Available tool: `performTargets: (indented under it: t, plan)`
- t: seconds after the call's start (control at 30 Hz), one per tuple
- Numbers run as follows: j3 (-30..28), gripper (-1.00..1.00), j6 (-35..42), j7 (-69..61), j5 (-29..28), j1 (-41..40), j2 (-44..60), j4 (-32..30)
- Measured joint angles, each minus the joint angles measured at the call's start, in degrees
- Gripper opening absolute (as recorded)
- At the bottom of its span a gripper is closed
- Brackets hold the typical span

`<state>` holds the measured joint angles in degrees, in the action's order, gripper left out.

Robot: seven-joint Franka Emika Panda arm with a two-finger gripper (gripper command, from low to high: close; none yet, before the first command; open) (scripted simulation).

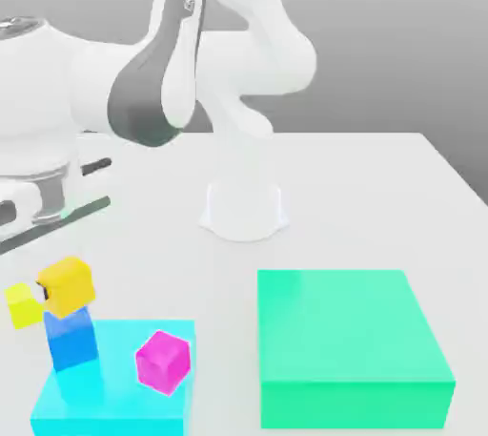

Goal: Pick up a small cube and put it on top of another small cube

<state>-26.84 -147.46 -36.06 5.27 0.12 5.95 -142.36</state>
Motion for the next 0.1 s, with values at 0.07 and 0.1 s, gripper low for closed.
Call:
performTargets:
  t: [0.07, 0.1]
  plan:
    - [0.0, 1.0, 0.0, 0.0, 0.0, 0.0, 0.0, 0.0]
    - [0.0, 1.0, 0.0, 0.0, 0.0, 0.0, 0.0, 0.0]
